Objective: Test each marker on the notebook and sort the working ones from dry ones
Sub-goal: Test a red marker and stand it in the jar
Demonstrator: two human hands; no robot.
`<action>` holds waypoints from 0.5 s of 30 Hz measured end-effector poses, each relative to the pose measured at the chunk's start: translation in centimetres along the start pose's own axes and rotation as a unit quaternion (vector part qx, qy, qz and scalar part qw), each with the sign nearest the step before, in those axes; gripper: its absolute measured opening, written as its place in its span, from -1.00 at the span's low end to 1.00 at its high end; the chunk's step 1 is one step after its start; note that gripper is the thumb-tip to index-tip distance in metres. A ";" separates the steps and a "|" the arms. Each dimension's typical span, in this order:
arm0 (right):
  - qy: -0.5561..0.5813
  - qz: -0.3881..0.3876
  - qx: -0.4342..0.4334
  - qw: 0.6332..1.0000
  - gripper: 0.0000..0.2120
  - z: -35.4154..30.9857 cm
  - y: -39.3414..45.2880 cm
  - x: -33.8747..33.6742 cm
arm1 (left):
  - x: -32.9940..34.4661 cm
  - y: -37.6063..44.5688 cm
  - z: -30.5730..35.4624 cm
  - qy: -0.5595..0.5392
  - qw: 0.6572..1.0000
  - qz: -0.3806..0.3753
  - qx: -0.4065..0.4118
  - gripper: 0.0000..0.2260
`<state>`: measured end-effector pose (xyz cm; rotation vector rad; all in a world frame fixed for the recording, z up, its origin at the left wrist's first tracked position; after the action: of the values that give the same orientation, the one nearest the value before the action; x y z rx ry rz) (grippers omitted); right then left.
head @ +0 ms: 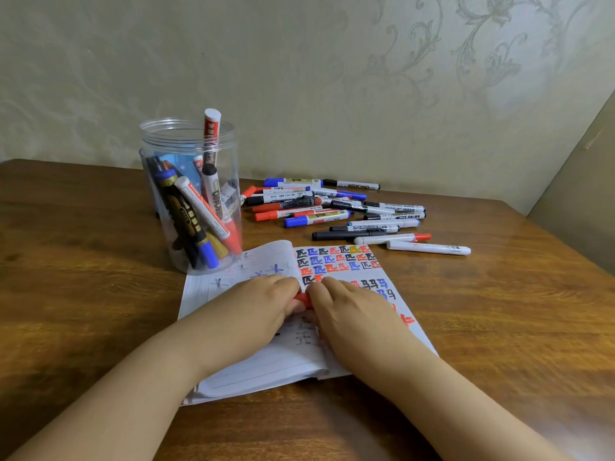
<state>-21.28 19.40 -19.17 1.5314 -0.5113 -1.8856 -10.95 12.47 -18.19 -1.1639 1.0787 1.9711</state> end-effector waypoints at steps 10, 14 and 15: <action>0.039 0.011 0.005 0.999 -0.74 0.1 -0.1 0.4 | 0.0 0.0 0.0 -0.031 0.999 -0.028 -0.010 -0.84; 0.072 0.017 0.026 0.997 -0.67 0.3 0.0 0.4 | -0.1 0.0 0.1 -0.039 0.999 -0.026 -0.013 -0.84; 0.086 0.010 0.035 0.996 -0.64 0.5 0.0 0.4 | -0.2 0.0 0.2 -0.039 0.999 -0.024 -0.013 -0.84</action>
<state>-21.80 19.07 -19.33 1.7102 -0.5175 -1.7176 -10.94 12.59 -17.97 -1.1082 0.9792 1.9823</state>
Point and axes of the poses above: each hand's wrist, its own y-axis towards the middle knuckle, its own x-axis out of the palm, z = x × y, the point moved 4 cm from there along y, towards the middle knuckle, and after that the axes turned 11 degrees about z, right-handed, at the moved point
